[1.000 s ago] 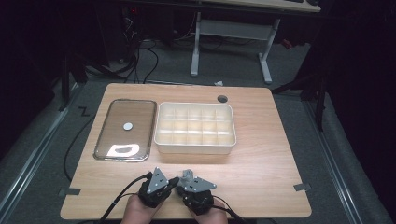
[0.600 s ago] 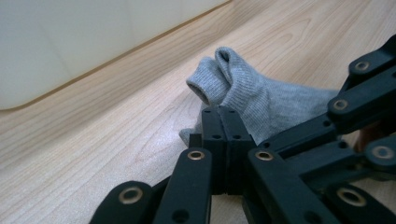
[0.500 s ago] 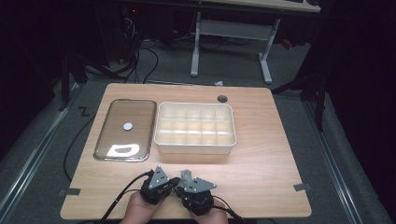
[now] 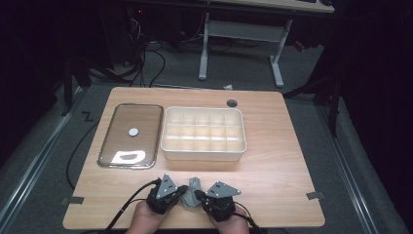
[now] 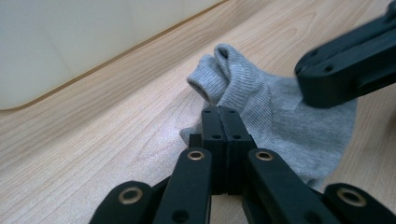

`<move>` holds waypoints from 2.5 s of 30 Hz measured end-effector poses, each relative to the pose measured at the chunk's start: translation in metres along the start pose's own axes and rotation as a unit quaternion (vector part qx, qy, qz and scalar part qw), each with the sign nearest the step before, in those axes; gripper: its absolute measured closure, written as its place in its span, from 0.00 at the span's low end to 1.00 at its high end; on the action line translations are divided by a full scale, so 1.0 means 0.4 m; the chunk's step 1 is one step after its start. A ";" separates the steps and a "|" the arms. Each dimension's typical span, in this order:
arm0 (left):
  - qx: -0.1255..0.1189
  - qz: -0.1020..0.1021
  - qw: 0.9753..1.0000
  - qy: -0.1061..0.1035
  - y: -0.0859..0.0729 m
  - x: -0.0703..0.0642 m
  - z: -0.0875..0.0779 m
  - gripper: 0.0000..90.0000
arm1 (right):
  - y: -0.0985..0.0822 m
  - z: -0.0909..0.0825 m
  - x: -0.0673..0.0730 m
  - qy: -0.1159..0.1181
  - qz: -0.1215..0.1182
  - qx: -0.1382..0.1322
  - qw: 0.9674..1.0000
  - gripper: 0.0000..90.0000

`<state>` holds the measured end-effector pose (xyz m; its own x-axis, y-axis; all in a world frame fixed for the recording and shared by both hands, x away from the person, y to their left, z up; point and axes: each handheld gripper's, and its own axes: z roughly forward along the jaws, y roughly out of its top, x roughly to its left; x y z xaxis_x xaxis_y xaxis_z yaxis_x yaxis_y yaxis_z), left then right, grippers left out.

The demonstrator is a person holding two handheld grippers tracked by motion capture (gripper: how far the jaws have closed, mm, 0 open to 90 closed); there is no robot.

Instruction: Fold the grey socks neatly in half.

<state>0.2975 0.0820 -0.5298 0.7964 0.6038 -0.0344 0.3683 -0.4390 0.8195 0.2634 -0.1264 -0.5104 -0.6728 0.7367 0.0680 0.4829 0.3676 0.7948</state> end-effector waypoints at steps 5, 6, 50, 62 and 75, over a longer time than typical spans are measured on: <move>0.002 0.007 1.000 0.002 -0.001 -0.003 0.003 1.00 | -0.027 0.026 -0.013 -0.016 0.002 0.034 0.999 1.00; 0.002 0.009 1.000 0.003 -0.001 -0.004 0.003 1.00 | -0.032 0.026 -0.016 -0.015 0.007 0.031 0.999 1.00; 0.011 0.028 0.999 -0.018 -0.008 -0.049 0.004 0.89 | -0.052 0.006 -0.057 0.006 0.112 0.040 0.993 0.67; 0.012 0.030 0.999 -0.017 -0.007 -0.051 0.005 0.90 | -0.025 -0.011 -0.028 0.002 0.070 0.021 0.997 0.91; 0.013 0.031 0.999 -0.019 -0.007 -0.051 0.005 0.91 | 0.010 -0.017 0.016 0.019 0.036 0.002 0.999 0.87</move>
<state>0.2813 0.0696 -0.5327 0.8351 0.5501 -0.0068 0.3303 -0.4914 0.8059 0.2573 -0.1242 -0.5026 -0.6572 0.7389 0.1484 0.5335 0.3171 0.7841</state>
